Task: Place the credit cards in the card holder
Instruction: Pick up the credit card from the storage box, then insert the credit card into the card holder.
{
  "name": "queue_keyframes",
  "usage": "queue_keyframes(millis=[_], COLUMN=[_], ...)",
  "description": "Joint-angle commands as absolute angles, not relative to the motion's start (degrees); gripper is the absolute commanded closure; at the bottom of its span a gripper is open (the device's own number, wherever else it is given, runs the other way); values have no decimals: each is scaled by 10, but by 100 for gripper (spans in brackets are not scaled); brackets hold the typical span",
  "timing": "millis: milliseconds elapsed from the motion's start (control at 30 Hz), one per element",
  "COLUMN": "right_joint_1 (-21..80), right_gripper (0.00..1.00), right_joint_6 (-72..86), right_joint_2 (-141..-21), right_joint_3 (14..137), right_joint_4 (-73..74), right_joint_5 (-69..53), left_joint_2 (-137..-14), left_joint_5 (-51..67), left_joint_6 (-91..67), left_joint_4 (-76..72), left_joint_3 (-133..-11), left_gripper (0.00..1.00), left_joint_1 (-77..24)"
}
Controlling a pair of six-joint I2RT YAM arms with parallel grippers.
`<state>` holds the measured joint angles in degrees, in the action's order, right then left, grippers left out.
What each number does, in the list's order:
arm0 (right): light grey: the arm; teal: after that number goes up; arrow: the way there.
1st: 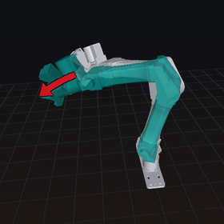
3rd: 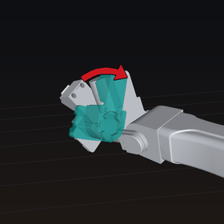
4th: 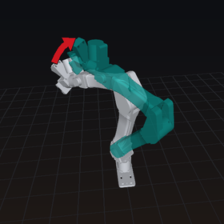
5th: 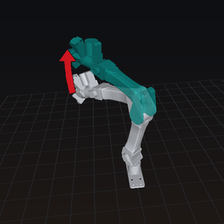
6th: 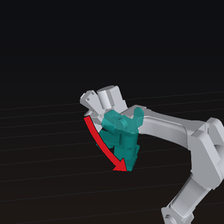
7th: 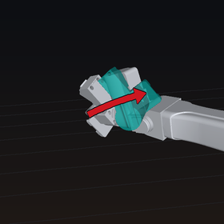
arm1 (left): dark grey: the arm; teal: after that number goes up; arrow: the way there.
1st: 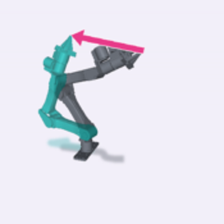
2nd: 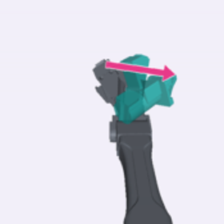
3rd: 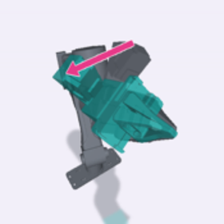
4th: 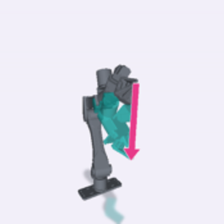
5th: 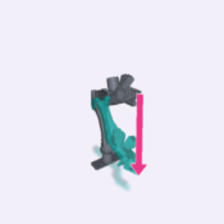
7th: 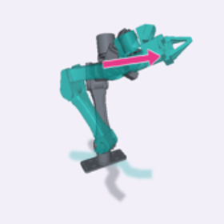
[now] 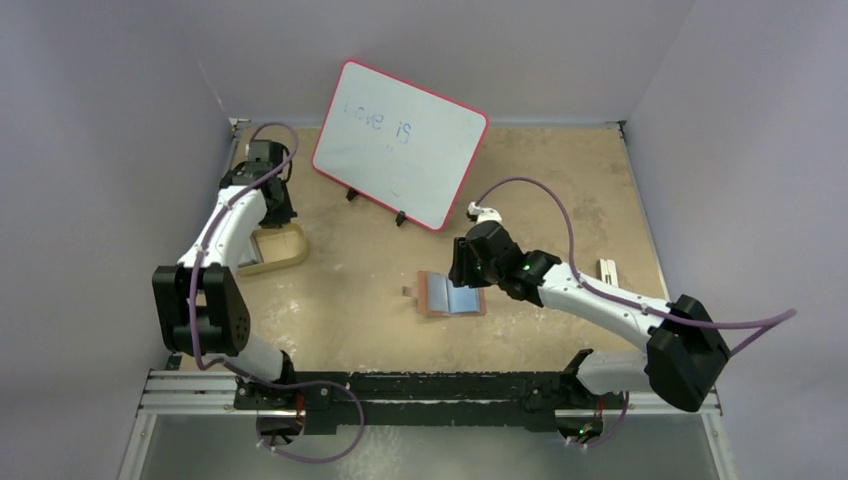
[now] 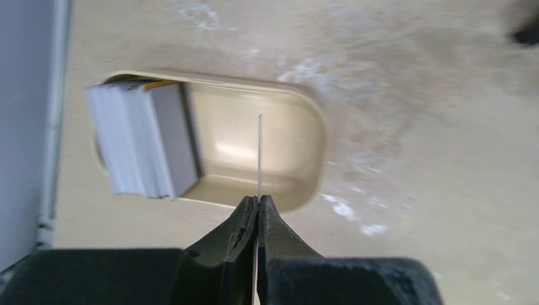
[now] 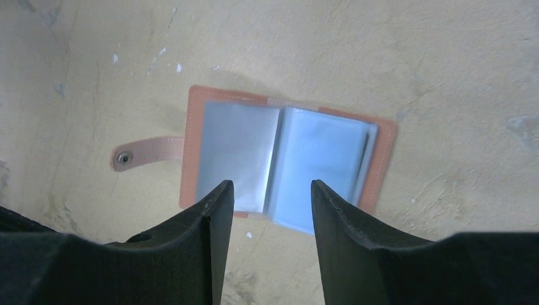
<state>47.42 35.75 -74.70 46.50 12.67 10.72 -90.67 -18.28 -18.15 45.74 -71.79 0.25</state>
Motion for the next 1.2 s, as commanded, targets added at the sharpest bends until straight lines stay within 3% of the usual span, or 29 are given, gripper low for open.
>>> queue_keyframes(millis=[0,233,433,767,1167], right_joint_1=[418,376,340,299,287], right_gripper=[49,49,50,50,54], right_joint_6=[336,334,330,344,381], right_joint_2=[-709,-697,-710,-711,-724], right_joint_3=[446,421,401,360,312], right_joint_4=[84,47,24,6,-36], right_joint_5=[58,-2,-31,-65,-84], left_joint_2=[-836,-783,-723,-660,-708], left_joint_5=[-1,158,285,231,144], left_joint_6=[-229,-293,-447,-596,-690], left_joint_4=[398,331,163,-45,-287], left_joint_3=[-714,-705,-617,-465,-314], left_gripper=[100,100,100,100,100], left_joint_1=[6,5,-13,-188,-371])
